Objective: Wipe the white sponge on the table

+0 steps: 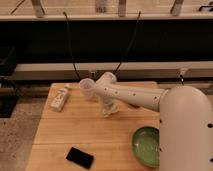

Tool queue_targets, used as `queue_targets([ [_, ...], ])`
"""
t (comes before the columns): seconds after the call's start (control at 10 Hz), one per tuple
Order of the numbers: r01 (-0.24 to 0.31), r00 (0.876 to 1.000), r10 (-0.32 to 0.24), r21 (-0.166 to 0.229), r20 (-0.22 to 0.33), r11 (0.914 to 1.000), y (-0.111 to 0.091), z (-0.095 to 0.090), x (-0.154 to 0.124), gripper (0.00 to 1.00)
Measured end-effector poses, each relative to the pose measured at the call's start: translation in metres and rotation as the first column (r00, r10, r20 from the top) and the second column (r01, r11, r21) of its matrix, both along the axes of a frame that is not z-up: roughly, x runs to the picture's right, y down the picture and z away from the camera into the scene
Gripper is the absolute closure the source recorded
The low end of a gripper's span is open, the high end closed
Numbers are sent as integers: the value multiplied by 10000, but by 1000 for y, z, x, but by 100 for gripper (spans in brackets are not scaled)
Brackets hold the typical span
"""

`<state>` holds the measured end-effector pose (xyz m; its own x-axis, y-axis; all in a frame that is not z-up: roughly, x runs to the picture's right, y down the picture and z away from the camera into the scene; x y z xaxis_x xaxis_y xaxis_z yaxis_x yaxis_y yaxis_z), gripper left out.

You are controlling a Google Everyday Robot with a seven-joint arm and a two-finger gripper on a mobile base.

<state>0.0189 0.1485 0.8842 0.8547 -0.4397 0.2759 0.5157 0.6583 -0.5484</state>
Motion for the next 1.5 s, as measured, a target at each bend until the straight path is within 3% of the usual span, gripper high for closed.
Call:
queue_targets([
  [1.5,149,9998,-149,38,164,9999,4,-3,-6,100],
])
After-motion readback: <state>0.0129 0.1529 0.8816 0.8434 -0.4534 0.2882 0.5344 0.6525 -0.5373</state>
